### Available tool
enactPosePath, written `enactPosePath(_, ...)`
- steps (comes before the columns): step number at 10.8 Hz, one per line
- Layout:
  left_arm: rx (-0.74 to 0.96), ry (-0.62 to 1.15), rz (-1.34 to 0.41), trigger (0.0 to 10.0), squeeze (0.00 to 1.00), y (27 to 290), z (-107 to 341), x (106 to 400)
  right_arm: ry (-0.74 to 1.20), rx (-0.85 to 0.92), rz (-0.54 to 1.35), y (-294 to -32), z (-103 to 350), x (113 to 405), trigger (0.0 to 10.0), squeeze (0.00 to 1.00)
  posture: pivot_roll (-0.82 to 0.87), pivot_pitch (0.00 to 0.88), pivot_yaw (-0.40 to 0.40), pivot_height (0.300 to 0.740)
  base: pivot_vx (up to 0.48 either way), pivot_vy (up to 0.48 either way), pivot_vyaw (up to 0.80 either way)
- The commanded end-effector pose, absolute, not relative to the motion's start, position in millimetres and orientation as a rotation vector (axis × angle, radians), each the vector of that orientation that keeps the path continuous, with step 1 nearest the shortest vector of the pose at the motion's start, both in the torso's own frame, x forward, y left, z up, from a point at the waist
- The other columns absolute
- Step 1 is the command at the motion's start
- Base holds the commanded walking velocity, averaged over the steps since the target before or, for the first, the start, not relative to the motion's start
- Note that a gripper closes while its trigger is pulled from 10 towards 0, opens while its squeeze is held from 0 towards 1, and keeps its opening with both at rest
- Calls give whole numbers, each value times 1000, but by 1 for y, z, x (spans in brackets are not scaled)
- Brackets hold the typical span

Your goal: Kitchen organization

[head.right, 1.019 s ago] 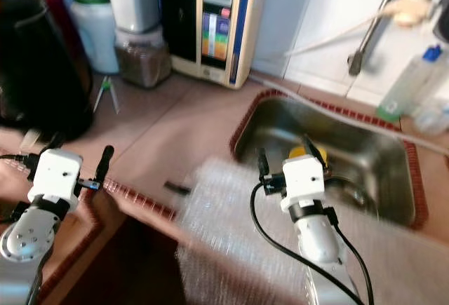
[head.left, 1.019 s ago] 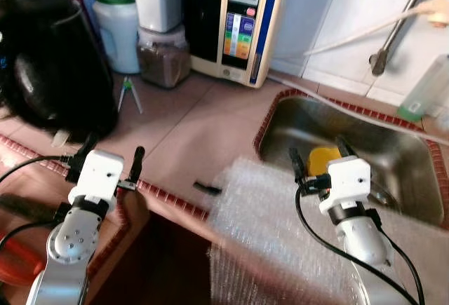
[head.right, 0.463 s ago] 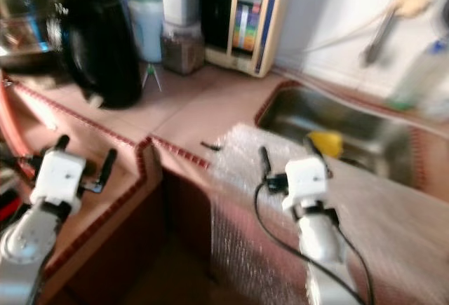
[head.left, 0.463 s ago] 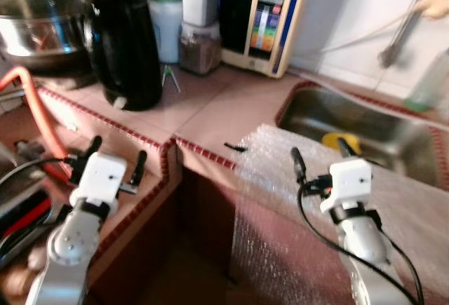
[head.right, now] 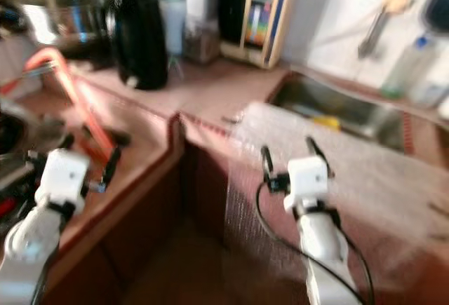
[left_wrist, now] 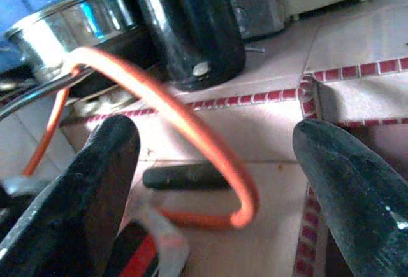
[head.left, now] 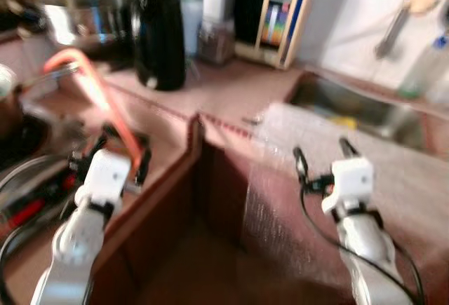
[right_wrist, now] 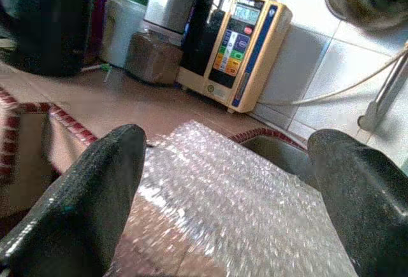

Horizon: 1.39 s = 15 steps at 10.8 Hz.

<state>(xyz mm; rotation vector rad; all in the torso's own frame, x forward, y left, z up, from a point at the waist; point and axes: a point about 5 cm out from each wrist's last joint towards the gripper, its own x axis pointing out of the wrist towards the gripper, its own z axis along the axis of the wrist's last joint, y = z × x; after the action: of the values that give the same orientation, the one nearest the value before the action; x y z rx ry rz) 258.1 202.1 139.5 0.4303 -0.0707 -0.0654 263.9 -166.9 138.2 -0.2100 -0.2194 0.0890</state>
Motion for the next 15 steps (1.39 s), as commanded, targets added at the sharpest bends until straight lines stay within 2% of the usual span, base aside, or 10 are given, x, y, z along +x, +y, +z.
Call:
enactPosePath(1, 428, -70, -66, 10000, 0, 200, 139, 258, -212, -211, 78, -171, 138, 264, 10000, 0, 216, 0, -58, 740, -322, 0, 0)
enactPosePath(8, 397, -42, -88, 10000, 0, 189, 126, 261, -154, -191, 60, -175, 123, 268, 10000, 0, 216, 0, -75, 740, -157, 0, 0)
enactPosePath(10, 352, 36, -263, 10000, 0, 169, 105, 264, -109, -181, 43, -179, 112, 270, 10000, 0, 214, 0, -86, 740, 0, 0, 0)
enactPosePath(12, 357, 218, -428, 10000, 0, 149, 54, 275, 68, -156, 30, -183, 65, 275, 10000, 0, 200, 0, -97, 740, 0, 0, 0)
enactPosePath(13, 401, 266, -445, 10000, 0, 147, 39, 277, 136, -147, 24, -184, 48, 274, 10000, 0, 200, 0, -96, 740, 0, 0, 0)
enactPosePath(15, 512, 433, -463, 10000, 0, 150, 11, 289, 395, -80, -11, -189, -4, 264, 10000, 0, 197, 0, -89, 740, 0, 0, 0)
